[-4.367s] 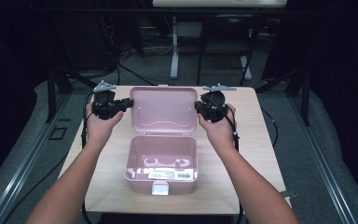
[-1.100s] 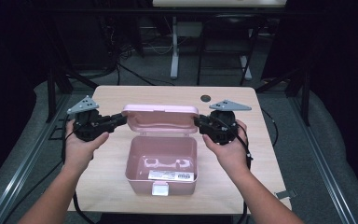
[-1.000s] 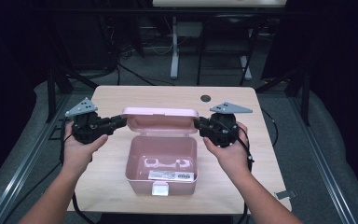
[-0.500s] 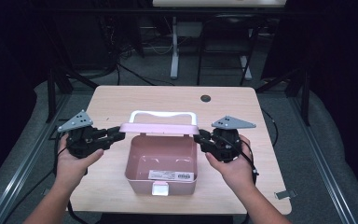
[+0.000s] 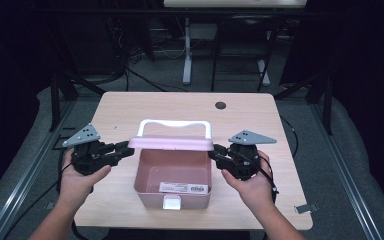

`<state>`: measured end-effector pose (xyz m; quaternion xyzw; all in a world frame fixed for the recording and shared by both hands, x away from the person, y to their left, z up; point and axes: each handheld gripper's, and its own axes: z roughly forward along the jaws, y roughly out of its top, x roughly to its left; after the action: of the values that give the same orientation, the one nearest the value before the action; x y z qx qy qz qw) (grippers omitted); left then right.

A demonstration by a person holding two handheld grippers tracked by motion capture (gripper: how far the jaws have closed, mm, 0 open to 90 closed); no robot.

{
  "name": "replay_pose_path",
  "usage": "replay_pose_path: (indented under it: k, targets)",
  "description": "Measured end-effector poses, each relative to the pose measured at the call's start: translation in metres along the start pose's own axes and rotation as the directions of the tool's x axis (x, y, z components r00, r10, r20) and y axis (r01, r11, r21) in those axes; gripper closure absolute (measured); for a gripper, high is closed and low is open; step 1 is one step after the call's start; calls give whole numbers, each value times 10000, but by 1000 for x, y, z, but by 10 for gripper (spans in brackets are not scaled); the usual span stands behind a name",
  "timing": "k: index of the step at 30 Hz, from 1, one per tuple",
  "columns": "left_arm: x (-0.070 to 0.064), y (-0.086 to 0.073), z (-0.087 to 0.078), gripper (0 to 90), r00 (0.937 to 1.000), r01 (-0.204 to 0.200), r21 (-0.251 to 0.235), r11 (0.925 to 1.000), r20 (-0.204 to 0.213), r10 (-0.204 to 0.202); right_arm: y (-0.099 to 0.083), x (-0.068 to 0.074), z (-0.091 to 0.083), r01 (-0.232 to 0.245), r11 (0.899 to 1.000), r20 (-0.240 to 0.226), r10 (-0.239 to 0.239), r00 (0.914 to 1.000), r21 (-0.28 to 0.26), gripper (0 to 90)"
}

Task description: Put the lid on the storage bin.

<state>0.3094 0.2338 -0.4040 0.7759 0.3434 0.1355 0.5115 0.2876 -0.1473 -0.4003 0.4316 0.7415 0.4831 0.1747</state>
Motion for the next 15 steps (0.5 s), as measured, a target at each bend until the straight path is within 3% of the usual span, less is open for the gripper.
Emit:
replay_pose_path:
  k: [15]
  targets:
    - [-9,-18,-3,699,9999,-142,207,9997,-66,144,-22,-1,-7,-302,9994,-238,306,9992,171,703]
